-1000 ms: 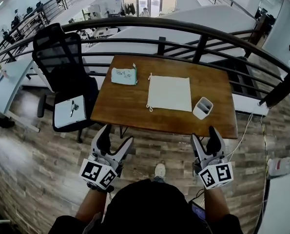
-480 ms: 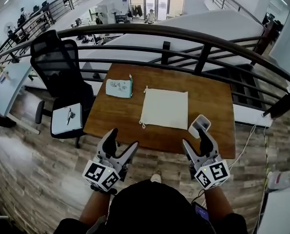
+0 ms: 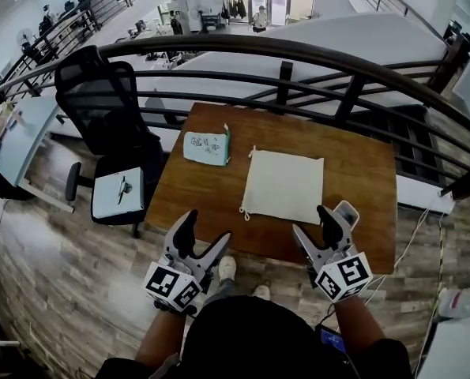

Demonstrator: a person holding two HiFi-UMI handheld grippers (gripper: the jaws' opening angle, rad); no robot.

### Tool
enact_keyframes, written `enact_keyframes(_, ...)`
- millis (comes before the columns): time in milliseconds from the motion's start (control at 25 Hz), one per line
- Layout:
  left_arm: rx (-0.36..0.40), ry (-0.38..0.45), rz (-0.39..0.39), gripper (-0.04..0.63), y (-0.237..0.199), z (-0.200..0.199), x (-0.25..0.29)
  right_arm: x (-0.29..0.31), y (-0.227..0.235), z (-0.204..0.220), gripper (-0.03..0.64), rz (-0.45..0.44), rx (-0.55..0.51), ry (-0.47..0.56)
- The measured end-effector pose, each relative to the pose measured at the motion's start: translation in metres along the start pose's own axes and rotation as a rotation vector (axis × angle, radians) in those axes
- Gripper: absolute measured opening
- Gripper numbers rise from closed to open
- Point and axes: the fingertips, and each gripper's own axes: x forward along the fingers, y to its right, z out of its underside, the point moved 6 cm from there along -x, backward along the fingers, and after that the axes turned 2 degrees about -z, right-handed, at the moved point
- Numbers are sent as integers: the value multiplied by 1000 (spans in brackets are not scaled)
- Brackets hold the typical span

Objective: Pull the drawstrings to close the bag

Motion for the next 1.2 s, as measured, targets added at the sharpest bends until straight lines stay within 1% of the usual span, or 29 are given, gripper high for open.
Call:
enact_keyframes(200, -23, -40, 19, 373, -45, 4, 27, 62, 3, 12, 282, 3, -4, -50)
enact_keyframes(400, -12, -73, 43, 373, -83, 2, 52, 123, 12, 31, 281, 40, 25, -142)
enact_keyframes(560, -27, -90, 49, 373, -113, 2, 66, 168, 18, 57, 276, 60, 36, -242)
enact_keyframes(720, -23, -137, 62, 373, -142, 8, 73, 208, 24, 85, 268, 97, 62, -314)
enact_keyframes(880, -21, -185, 75, 373, -160, 16, 73, 240, 32, 120, 267, 139, 82, -411)
enact_keyframes(1080, -74, -209, 59, 373, -175, 29, 70, 271, 47, 161, 272, 227, 74, -562)
enact_keyframes(1200, -105, -218, 47, 373, -185, 35, 67, 285, 46, 178, 272, 250, 87, -628)
